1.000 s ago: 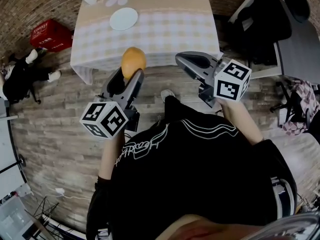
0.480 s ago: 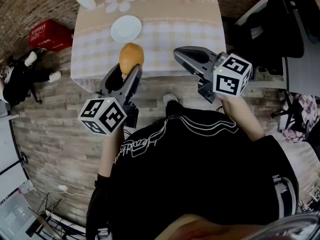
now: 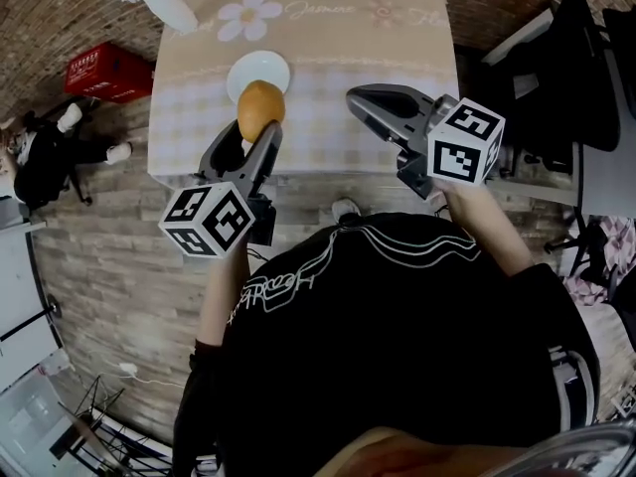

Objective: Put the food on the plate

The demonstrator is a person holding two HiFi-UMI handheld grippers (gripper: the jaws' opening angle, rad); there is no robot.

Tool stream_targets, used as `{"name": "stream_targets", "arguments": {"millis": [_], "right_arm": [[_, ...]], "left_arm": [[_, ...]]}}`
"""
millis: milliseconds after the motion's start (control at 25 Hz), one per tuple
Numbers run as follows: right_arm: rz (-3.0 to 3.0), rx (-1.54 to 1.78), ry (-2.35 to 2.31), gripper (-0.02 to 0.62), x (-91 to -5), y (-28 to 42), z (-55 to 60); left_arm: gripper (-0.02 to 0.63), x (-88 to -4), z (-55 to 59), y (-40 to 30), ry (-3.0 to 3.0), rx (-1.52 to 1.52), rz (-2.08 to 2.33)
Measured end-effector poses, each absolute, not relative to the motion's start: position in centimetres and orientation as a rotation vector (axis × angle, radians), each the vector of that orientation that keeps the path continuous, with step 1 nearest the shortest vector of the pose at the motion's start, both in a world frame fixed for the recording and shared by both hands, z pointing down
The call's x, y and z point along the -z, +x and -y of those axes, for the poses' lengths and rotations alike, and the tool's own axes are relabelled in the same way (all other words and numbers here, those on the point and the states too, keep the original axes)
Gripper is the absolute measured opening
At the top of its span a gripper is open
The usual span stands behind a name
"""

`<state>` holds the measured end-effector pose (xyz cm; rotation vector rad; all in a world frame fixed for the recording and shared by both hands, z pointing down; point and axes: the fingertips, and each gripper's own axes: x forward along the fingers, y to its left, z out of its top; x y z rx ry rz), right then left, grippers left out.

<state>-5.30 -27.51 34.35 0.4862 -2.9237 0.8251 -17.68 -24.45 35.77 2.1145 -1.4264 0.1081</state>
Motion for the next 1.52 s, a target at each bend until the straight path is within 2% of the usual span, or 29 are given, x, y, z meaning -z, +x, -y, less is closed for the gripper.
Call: {"name": "stream_targets", "arguments": {"millis": [800,1520], "right_arm": [[2.866,-0.857,0.537,-0.003,-37.6,-7.0,32.4],[2.742,-1.053,0.635,-0.003,-42.9,-8.4,37.1]], "left_arm": [[0.249,-39.8,33.2,-22.3,2.084,-0.139,1.486],[0.250,-48.6,37.9,-25.0,2.039,-0.347,1.424]]}}
